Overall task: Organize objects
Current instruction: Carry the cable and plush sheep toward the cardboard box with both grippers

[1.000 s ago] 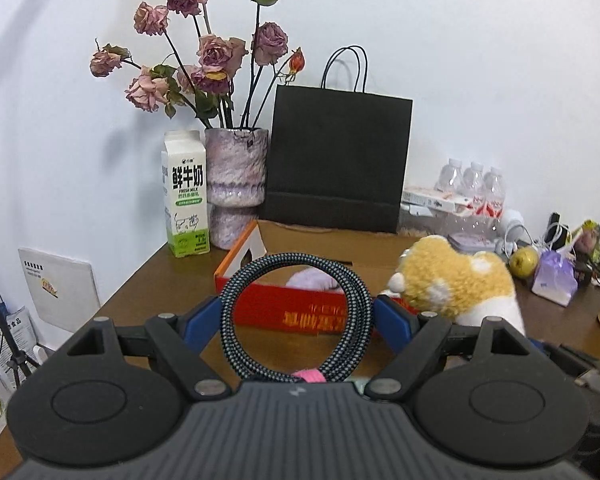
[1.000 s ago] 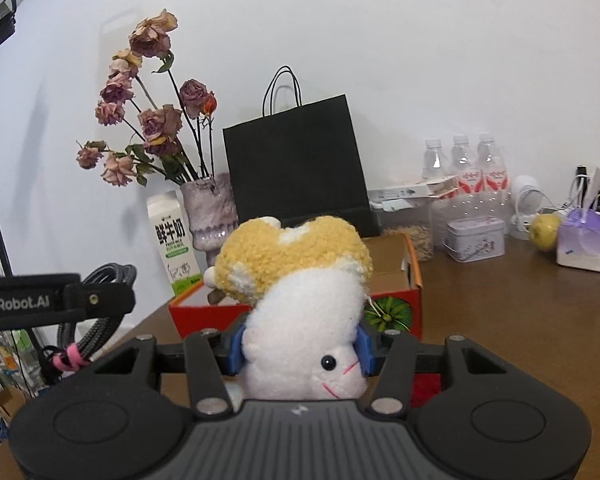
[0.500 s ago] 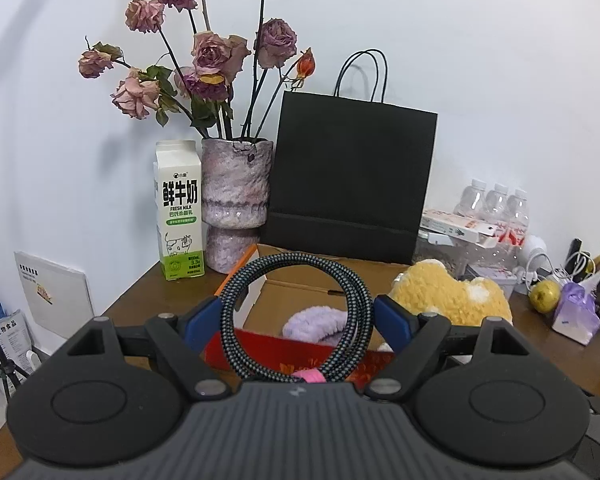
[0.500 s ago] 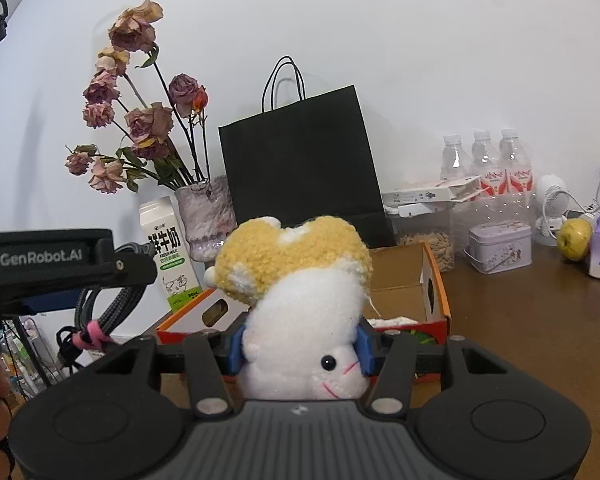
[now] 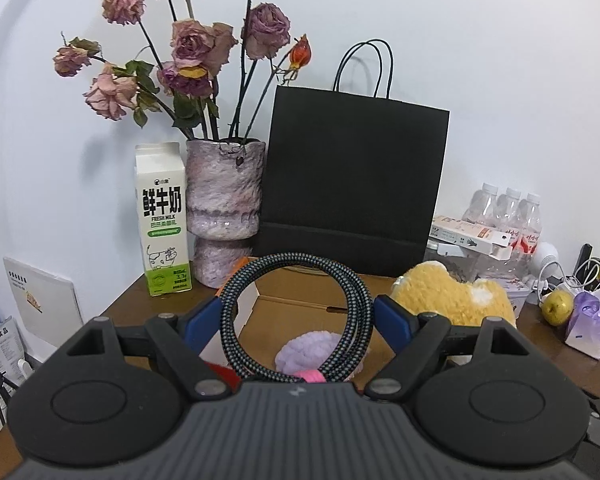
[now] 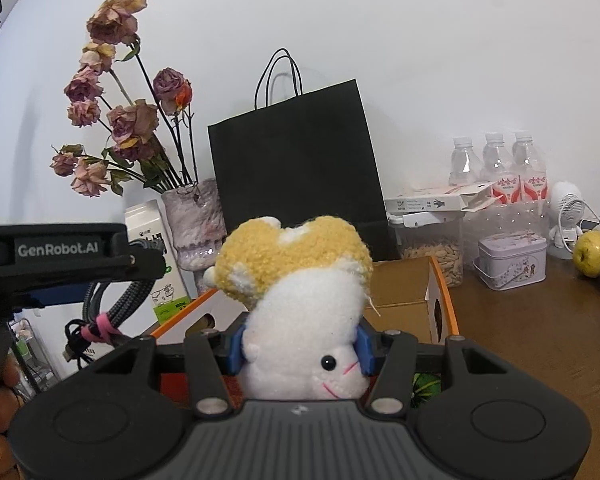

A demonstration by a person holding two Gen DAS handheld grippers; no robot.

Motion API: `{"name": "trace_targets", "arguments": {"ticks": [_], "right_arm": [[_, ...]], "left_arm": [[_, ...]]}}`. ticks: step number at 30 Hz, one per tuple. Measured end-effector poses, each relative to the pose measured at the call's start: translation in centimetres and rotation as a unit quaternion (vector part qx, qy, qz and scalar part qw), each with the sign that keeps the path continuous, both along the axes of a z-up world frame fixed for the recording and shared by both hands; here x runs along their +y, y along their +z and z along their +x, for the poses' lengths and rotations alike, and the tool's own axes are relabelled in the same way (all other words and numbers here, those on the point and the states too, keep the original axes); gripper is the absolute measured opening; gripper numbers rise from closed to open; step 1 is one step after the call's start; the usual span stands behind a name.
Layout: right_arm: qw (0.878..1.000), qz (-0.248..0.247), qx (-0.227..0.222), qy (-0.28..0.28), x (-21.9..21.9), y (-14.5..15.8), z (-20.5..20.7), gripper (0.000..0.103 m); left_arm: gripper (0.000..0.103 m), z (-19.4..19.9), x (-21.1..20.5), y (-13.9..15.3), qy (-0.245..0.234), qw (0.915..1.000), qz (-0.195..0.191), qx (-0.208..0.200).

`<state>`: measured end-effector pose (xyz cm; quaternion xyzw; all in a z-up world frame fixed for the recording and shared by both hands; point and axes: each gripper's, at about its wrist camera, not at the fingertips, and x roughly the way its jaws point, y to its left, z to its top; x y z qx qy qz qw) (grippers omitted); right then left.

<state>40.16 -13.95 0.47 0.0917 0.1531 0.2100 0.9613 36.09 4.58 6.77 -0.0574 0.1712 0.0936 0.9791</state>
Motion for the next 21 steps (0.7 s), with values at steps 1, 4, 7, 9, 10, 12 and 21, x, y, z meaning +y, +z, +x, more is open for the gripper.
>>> {"name": "trace_targets", "arguments": {"ticks": [1,4,7,9,10,12,21], "right_arm": [[1.0,0.001,0.001,-0.001,0.0,0.1,0.2,0.05],[1.0,0.002,0.002,-0.005,0.1,0.2,0.9,0.05],[1.0,0.003,0.002,-0.01,0.0,0.3,1.7,0.05],[1.0,0.004,0.003,-0.013,0.0,0.4,2.3,0.05],[1.0,0.004,0.004,-0.014,0.1,0.4,2.6,0.05],[1.0,0.003,0.006,-0.015,0.1,0.3,3.1,0.05],[1.0,0.0,0.008,-0.022,0.2,0.4,5.7,0.05]], "left_arm": [[0.083,0.2,0.1,0.0,0.0,1.0,0.0,0.0],[0.083,0.9,0.3,0.1,-0.005,1.0,-0.002,-0.001],[0.083,1.5,0.6,0.4,-0.004,1.0,-0.005,-0.005],[0.083,2.0,0.9,0.5,-0.003,0.9999,-0.008,-0.006],[0.083,2.2,1.1,0.5,-0.001,0.9999,-0.01,-0.007],[0.083,2.8,1.4,0.5,0.001,0.9999,-0.012,-0.007],[0.083,6.1,2.2,-0.5,0.007,0.9998,-0.013,0.013]]}}
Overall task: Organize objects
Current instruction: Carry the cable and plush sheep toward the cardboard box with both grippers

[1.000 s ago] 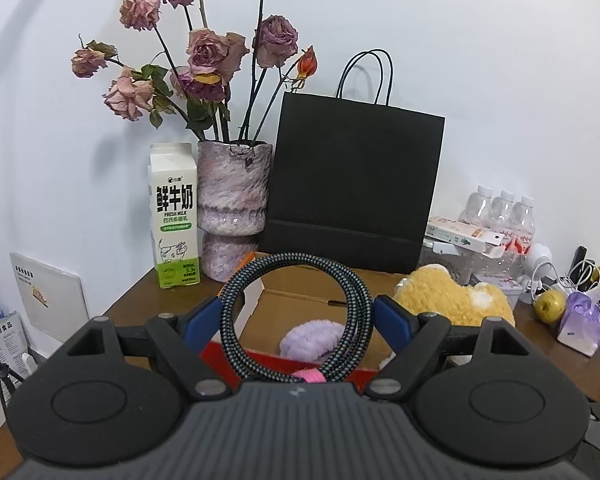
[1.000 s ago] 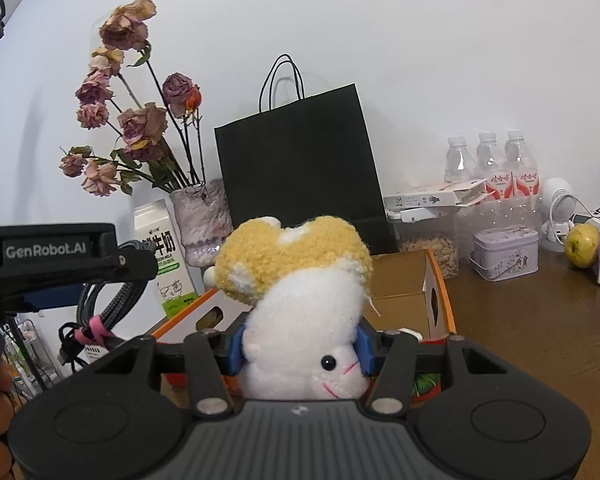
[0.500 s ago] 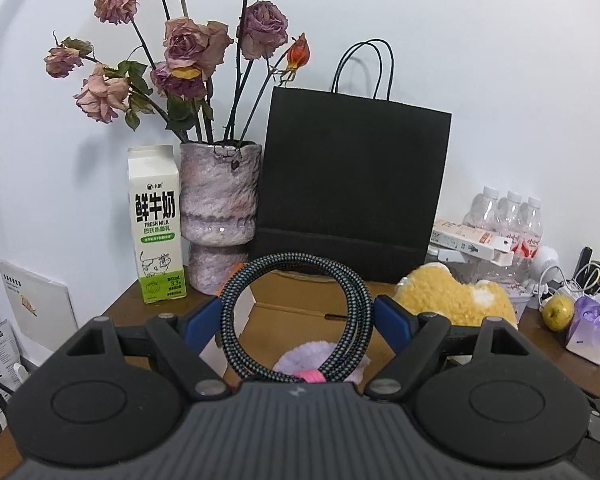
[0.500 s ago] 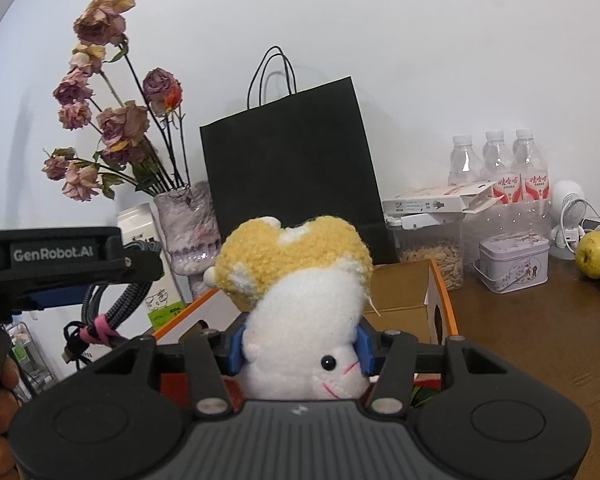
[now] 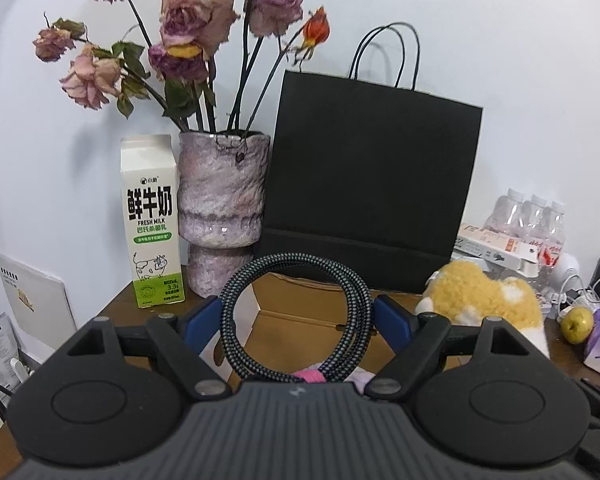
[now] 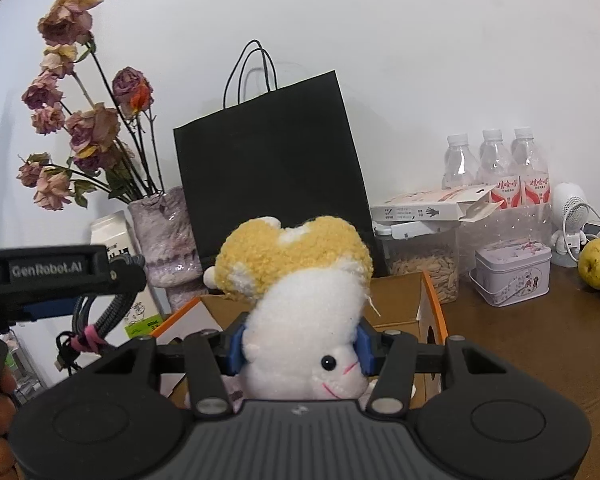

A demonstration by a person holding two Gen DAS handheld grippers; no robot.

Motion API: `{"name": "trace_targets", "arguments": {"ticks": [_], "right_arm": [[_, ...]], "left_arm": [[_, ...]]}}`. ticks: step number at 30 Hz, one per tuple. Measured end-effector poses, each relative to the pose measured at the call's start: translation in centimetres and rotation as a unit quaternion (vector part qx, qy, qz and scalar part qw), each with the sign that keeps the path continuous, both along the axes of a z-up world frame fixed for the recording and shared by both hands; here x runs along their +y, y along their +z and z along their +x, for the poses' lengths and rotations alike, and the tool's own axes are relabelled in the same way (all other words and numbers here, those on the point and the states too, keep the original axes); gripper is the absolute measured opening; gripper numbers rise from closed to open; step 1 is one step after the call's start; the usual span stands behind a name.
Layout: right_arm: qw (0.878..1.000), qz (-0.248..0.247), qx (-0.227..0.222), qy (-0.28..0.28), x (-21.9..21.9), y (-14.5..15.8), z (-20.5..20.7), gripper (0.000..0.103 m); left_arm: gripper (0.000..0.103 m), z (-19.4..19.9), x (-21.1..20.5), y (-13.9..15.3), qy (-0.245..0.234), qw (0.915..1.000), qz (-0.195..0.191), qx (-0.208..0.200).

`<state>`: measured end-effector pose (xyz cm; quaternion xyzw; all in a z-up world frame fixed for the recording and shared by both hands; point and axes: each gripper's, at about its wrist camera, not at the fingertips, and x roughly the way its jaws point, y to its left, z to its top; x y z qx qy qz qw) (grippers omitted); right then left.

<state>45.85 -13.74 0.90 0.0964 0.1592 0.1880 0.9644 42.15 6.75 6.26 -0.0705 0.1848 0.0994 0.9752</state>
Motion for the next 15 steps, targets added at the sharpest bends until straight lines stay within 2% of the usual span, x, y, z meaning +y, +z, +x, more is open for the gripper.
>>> {"name": "trace_targets", "arguments": {"ticks": [15], "right_arm": [[0.999,-0.02,0.023,-0.01,0.9,-1.1,3.5,0.05]], "left_arm": [[0.083,4.0,0.7,-2.5,0.018,0.9994,0.006,0.029]]}}
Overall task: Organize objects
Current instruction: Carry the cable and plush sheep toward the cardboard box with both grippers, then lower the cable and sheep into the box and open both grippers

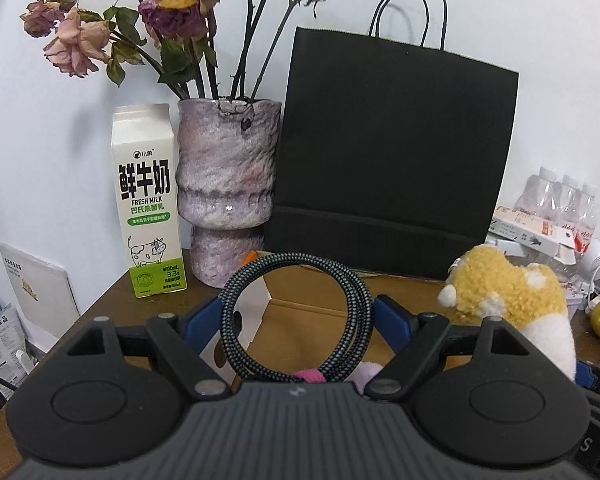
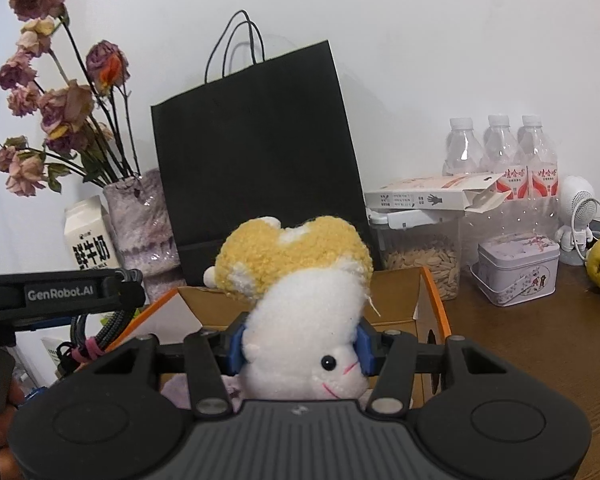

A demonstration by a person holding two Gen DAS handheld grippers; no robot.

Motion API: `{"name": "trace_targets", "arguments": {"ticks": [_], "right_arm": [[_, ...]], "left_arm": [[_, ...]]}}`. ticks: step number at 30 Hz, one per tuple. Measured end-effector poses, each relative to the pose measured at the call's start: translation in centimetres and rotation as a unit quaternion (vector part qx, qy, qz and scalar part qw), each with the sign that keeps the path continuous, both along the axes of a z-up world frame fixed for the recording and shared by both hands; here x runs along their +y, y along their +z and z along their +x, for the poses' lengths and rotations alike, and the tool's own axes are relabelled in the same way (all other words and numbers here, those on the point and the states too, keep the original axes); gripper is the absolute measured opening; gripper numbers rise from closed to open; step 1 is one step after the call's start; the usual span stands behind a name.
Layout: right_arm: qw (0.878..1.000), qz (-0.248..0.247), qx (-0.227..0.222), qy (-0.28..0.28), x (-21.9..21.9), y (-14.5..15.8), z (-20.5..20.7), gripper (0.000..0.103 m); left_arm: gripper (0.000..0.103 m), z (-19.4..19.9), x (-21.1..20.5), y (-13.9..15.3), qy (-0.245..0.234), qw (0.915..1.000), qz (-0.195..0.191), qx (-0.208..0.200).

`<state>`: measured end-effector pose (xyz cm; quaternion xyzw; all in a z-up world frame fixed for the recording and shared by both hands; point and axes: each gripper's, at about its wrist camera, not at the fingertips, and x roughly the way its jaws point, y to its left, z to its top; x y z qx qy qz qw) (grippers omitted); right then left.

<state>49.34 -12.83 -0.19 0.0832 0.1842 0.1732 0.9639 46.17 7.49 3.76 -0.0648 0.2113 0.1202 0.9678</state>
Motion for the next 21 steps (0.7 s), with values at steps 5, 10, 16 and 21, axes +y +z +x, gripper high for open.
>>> {"name": "trace_targets", "arguments": {"ticks": [5,10,16,21], "right_arm": [[1.0,-0.008,0.012,-0.005,0.07,-0.42,0.32,0.051],[0.999,-0.025,0.024,-0.006,0.31,-0.69,0.42,0.057],[0.998,-0.044,0.025,-0.029,0.46,-0.92,0.34,0.103],[0.998,-0.047,0.018,-0.027,0.44,-0.68,0.05,0.103]], "left_arm": [[0.083,0.39,-0.38,-0.62,0.001,0.9999,0.009,0.005],[0.088,0.43,-0.33,-0.79,0.001,1.0,0.002,0.006],[0.103,0.13,-0.3,-0.61,0.007,1.0,-0.001,-0.005],[0.103,-0.06,-0.84,-0.5,0.003,0.9999,0.008,-0.006]]}}
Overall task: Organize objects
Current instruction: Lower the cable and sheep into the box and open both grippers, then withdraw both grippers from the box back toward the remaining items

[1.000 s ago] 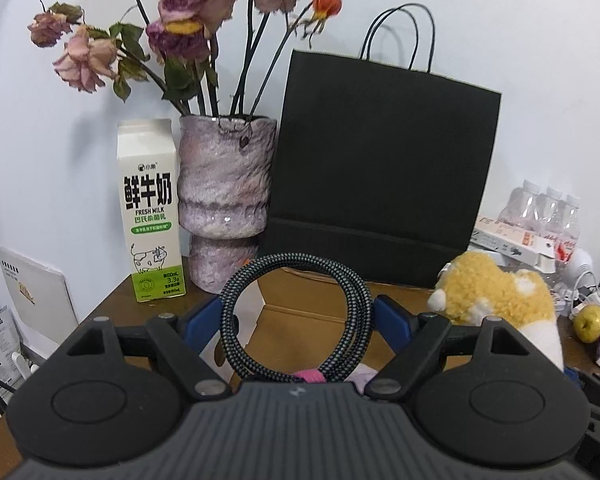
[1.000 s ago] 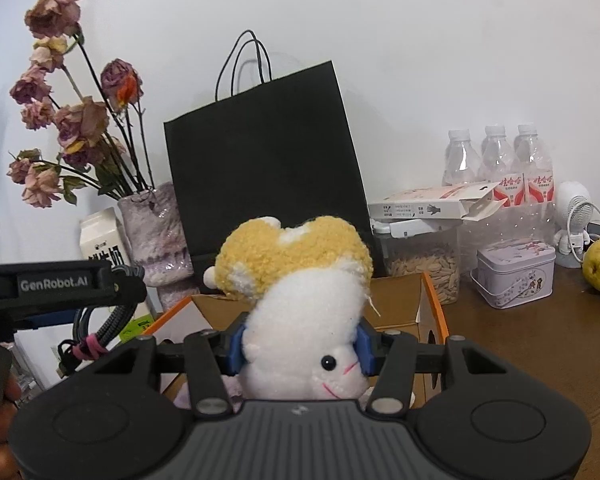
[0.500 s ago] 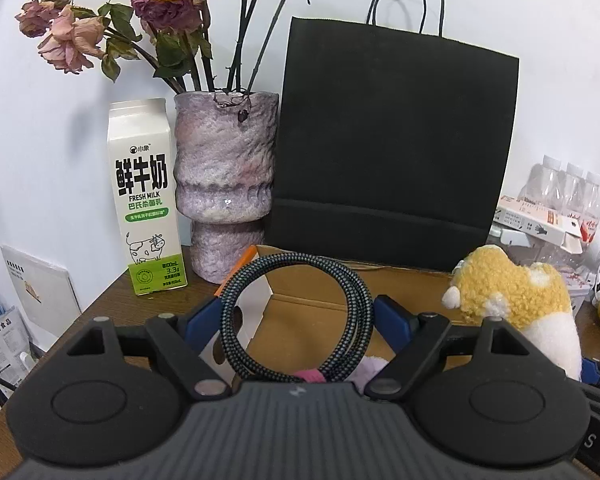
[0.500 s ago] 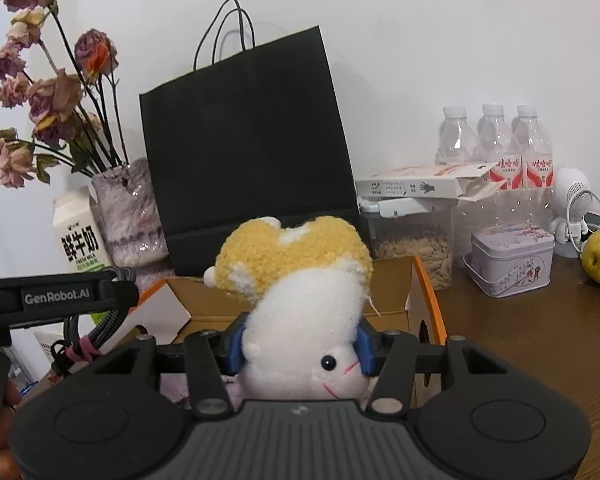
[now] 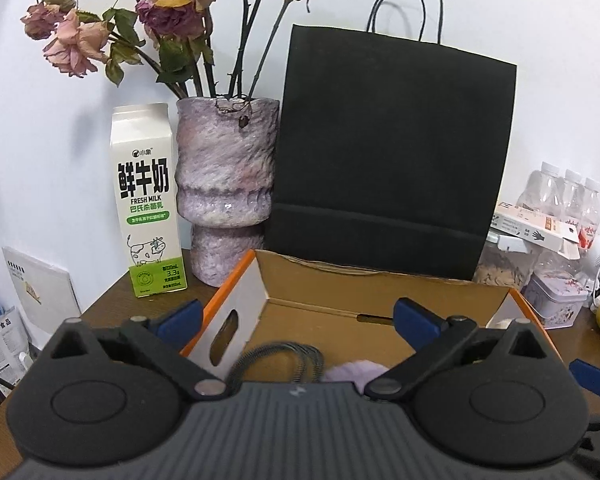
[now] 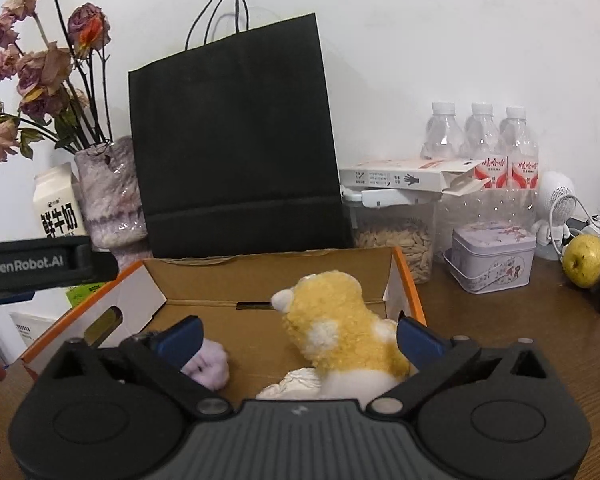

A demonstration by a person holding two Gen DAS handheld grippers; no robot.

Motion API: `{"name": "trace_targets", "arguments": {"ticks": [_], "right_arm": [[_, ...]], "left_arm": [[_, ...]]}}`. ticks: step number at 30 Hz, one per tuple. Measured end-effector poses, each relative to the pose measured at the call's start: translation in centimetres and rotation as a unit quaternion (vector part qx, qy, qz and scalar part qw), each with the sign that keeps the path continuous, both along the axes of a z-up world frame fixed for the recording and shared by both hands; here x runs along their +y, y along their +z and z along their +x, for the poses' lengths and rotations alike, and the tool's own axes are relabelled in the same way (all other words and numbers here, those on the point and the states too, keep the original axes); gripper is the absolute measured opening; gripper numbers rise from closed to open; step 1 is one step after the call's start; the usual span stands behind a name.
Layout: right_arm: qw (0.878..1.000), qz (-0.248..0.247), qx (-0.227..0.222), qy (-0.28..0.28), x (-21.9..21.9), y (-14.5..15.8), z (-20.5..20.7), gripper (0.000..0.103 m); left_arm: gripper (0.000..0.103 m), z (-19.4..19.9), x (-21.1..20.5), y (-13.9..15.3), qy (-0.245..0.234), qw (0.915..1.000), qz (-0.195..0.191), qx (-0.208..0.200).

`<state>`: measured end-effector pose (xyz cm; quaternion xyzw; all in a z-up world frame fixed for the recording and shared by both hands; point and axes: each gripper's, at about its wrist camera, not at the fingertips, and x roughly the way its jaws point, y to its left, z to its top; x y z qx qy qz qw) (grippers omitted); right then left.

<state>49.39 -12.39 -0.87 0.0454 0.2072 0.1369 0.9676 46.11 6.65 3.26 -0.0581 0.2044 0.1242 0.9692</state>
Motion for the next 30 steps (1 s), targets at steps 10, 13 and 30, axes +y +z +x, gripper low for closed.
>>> {"name": "trace_targets", "arguments": {"ticks": [10,13,30], "right_arm": [[1.0,0.009,-0.004,0.005,-0.1,0.4,-0.6,0.103],[1.0,0.015,-0.007,0.008,-0.2,0.8,-1.0,0.103],[0.998,0.029,-0.05,0.038,-0.9,3.3,-6.3,0.103]], "left_arm": [[0.103,-0.7,-0.3,0.6,-0.007,1.0,0.0,-0.005],[0.103,-1.3,-0.4,1.0,-0.013,0.9998,-0.008,-0.011],[0.103,-7.8,-0.7,4.4,-0.041,0.9962,-0.023,-0.074]]}}
